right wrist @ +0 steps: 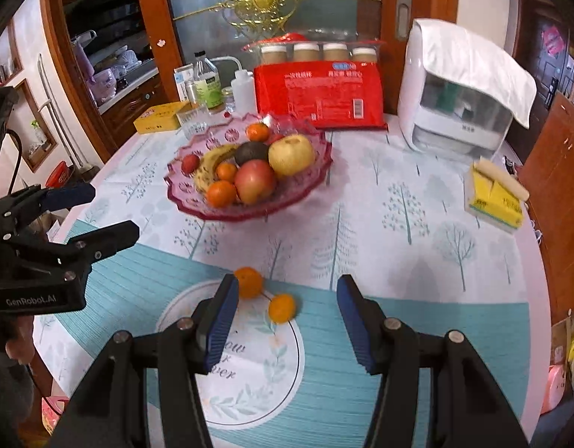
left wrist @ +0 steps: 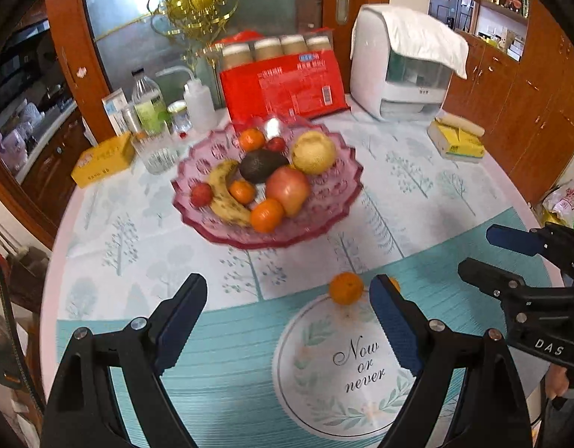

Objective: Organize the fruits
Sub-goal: 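Withdraw both open tools from the bowl back toward the mat, then grasp an orange with the left tool while the right tool grasps a tangerine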

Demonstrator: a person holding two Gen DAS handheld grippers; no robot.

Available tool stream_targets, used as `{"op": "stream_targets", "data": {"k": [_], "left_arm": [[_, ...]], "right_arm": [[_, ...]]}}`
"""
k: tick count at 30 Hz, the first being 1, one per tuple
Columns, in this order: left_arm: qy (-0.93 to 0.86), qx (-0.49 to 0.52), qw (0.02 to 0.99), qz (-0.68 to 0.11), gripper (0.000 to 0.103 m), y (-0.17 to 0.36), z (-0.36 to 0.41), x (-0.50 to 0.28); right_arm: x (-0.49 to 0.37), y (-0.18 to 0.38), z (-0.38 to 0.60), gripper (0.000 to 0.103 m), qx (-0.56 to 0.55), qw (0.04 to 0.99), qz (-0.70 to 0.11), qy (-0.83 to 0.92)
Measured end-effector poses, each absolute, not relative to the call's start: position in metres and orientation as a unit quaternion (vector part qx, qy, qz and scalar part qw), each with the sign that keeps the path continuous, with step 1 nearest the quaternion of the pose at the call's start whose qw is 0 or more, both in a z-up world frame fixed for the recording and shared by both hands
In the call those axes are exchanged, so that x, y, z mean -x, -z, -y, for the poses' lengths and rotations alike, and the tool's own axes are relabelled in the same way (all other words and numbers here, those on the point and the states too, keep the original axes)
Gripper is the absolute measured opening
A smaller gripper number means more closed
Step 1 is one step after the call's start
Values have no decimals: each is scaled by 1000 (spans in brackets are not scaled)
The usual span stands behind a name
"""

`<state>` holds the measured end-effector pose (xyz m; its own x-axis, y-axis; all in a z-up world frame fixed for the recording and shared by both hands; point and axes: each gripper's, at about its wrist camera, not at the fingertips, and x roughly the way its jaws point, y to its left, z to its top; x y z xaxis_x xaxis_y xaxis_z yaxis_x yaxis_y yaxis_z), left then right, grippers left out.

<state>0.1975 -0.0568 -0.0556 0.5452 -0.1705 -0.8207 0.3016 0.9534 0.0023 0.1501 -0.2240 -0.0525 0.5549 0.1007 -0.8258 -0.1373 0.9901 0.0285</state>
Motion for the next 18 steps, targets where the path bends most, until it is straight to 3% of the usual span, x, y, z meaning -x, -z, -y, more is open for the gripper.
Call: {"op": "stream_targets", "data": {"k": [10, 18], "left_arm": [[145, -52, 843, -515, 88, 133, 73, -210], [157, -37, 829, -536, 88, 160, 81, -230]], "right_arm": [[-153, 126, 226, 55, -24, 853, -518, -56], [-165, 162, 219, 55, -35, 840, -539, -57]]}}
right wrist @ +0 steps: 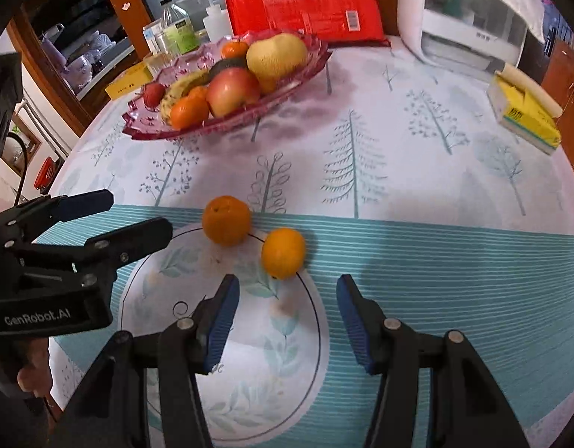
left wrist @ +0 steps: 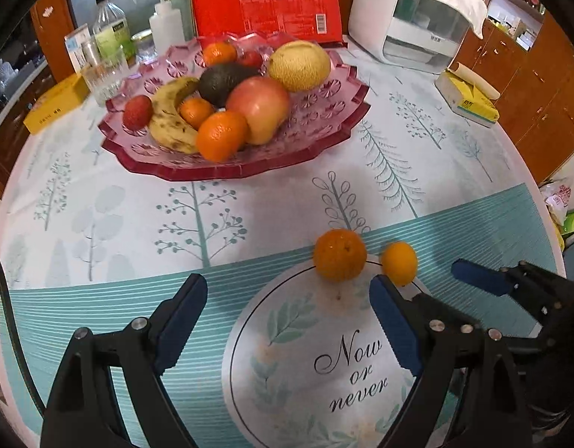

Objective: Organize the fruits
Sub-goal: 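Grasp an orange with the left tool while the right tool grasps a tangerine, then lift the orange and tangerine over the pink glass bowl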

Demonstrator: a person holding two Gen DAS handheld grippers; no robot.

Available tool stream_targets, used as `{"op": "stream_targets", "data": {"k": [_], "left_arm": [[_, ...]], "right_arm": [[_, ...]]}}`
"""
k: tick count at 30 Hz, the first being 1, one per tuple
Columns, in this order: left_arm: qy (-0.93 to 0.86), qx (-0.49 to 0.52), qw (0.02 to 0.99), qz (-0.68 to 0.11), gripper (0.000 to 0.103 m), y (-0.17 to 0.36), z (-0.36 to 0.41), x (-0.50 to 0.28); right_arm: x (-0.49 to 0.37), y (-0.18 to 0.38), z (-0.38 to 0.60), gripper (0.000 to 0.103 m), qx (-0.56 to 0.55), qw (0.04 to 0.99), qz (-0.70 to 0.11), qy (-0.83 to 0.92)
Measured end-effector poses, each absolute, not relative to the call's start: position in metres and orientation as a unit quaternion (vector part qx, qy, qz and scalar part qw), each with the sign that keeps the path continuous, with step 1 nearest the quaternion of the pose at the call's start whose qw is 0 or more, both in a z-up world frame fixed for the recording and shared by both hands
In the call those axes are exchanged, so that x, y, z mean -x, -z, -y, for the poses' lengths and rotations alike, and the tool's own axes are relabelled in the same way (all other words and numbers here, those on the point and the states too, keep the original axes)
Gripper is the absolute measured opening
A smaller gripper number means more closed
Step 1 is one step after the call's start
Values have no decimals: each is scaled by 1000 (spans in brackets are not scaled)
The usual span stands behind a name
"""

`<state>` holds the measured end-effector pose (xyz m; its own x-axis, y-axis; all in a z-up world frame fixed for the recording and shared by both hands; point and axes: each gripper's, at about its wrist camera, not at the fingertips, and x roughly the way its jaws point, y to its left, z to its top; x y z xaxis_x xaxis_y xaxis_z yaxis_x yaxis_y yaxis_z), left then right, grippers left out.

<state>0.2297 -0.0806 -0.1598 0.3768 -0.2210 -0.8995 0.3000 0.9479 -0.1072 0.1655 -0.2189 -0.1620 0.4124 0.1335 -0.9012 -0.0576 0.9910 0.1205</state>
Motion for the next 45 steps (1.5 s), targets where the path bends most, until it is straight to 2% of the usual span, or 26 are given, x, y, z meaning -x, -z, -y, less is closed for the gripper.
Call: {"op": "stream_targets", "data": {"k": [8, 13, 17, 21, 24, 30, 32, 38, 45], "left_arm": [[163, -29, 820, -548, 88, 176, 86, -243], [168, -25, 817, -552, 87, 182, 92, -247], [172, -26, 814, -555, 86, 187, 100, -252], [176, -26, 808, -562, 82, 196, 109, -255], [179, -24, 804, -567, 74, 201, 117, -257], [185, -24, 798, -573, 51, 210, 129, -258], [192, -27, 798, -570, 40, 210, 133, -256], [185, -33, 802, -567, 40, 208, 135, -253], [174, -13, 812, -556, 39, 187, 102, -240]], "right_arm": [[-182, 186, 214, 45, -46, 831, -552, -56], [-187, 192, 207, 32, -28, 833, -551, -55], [-189, 193, 210, 30, -33, 833, -549, -60], [-189, 192, 216, 30, -41, 833, -549, -57], [-189, 192, 221, 30, -45, 833, -549, -54], [-187, 191, 228, 30, -54, 833, -548, -51], [-186, 191, 228, 30, -56, 833, -548, -52], [-184, 190, 225, 29, -52, 833, -548, -58], [-181, 177, 219, 29, -41, 839, -538, -68]]}}
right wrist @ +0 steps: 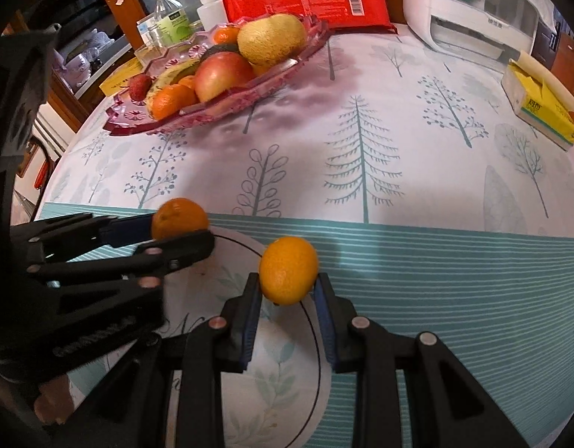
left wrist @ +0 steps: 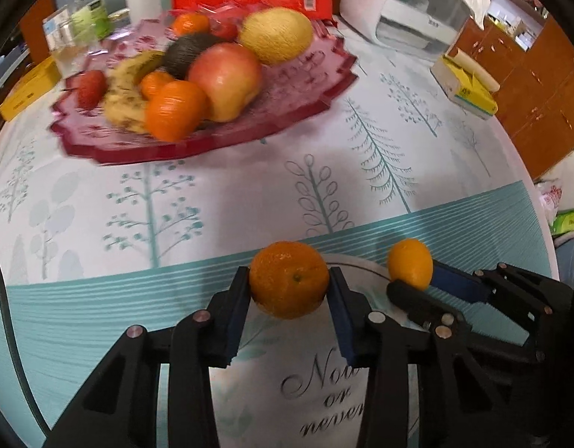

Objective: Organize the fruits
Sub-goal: 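Lift the orange and tangerine over the pink glass bowl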

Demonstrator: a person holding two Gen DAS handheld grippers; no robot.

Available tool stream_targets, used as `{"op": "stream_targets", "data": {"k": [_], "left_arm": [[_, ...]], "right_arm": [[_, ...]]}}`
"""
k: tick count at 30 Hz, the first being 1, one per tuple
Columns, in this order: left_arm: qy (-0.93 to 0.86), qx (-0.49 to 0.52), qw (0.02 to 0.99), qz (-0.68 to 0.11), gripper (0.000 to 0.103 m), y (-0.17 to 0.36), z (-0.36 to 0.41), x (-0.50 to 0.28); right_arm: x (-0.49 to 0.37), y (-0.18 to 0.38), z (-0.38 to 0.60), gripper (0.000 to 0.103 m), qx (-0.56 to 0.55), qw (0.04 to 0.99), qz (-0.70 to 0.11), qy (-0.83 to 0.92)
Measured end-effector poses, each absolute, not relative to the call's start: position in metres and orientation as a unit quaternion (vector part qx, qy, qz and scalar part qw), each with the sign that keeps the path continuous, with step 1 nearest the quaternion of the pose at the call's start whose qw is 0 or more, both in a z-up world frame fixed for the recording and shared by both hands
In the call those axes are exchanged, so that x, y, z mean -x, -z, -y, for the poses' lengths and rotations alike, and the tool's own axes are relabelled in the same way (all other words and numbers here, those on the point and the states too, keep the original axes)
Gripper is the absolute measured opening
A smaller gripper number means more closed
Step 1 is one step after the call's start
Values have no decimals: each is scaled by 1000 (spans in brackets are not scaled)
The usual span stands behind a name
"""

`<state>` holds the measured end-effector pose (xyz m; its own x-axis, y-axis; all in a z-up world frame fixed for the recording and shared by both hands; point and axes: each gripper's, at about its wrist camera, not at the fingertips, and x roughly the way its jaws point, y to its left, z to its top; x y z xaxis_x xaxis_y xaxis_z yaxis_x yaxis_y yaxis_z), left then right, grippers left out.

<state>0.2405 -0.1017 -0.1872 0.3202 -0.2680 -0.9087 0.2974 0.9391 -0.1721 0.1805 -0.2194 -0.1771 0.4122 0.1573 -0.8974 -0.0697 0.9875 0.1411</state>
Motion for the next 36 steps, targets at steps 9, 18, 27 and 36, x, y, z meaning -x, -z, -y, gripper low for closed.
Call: {"op": "stream_targets", "data": {"k": [9, 18, 27, 36], "left_arm": [[132, 22, 838, -530, 39, 135, 35, -217], [91, 35, 873, -477, 39, 45, -14, -226], [50, -43, 907, -416, 40, -56, -21, -270], [50, -85, 911, -400, 40, -76, -10, -337]], "right_arm": [[-175, 136, 212, 29, -41, 853, -512, -95], [-199, 36, 201, 29, -23, 885, -446, -130], [-253, -78, 198, 29, -11, 922, -365, -128], [-322, -94, 188, 29, -28, 924, -364, -112]]}}
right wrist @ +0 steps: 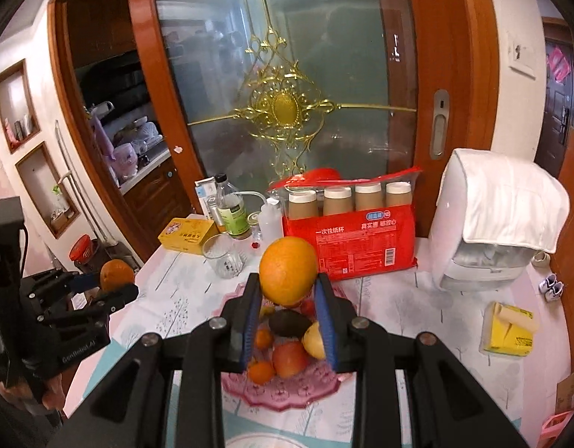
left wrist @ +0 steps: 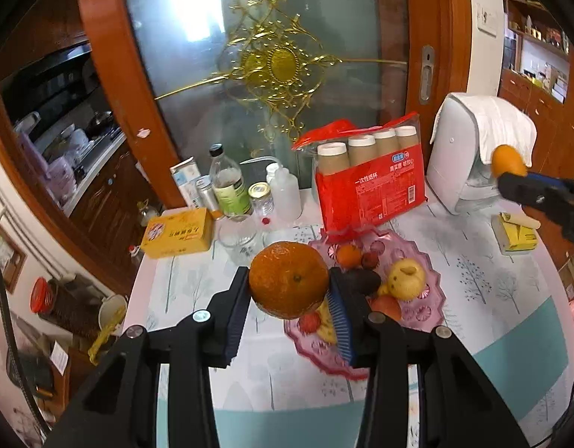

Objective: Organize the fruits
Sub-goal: 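Lift the orange and tangerine over the pink glass bowl, then lower both fruits into the bowl and open both tools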

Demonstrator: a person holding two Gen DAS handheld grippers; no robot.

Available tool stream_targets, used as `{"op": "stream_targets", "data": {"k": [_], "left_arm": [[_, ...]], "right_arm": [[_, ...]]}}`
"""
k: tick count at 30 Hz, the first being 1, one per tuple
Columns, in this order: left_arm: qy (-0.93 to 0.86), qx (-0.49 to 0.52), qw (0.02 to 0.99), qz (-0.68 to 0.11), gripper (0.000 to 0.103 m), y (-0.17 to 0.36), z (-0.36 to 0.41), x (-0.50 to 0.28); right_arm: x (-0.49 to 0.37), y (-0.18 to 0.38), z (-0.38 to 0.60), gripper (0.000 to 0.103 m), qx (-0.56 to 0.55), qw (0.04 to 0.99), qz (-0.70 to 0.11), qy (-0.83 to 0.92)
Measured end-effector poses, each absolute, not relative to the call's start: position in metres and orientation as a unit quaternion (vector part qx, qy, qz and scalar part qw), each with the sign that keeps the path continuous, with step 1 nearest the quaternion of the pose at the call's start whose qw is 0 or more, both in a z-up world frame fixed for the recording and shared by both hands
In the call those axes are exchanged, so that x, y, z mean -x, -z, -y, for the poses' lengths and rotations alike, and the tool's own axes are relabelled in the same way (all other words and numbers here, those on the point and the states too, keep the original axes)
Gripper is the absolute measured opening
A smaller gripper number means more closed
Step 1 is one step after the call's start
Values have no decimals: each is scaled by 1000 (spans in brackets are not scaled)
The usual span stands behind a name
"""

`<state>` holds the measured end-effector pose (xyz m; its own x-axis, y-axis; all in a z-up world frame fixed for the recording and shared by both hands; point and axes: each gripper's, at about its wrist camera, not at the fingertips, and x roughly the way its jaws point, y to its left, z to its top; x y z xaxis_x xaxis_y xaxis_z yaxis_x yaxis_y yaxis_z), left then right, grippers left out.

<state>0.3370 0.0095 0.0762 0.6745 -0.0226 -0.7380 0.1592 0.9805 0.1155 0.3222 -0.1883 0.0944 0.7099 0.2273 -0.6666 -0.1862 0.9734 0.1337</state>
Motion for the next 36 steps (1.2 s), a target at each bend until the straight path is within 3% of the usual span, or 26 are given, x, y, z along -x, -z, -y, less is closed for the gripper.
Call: {"op": "stream_targets", "data": {"k": [18, 33, 36], "left_arm": [[119, -111, 840, -517, 40, 109, 17, -442], [145, -71, 819, -551, 41, 144, 15, -454], [137, -75, 826, -541, 52, 138, 13, -451]], "right_arm": [[-404, 109, 137, 29, 7, 846, -520, -120], [-416, 139, 134, 32, -2, 823, -552, -136], [-413, 135, 135, 33, -2, 824, -548, -140]]}}
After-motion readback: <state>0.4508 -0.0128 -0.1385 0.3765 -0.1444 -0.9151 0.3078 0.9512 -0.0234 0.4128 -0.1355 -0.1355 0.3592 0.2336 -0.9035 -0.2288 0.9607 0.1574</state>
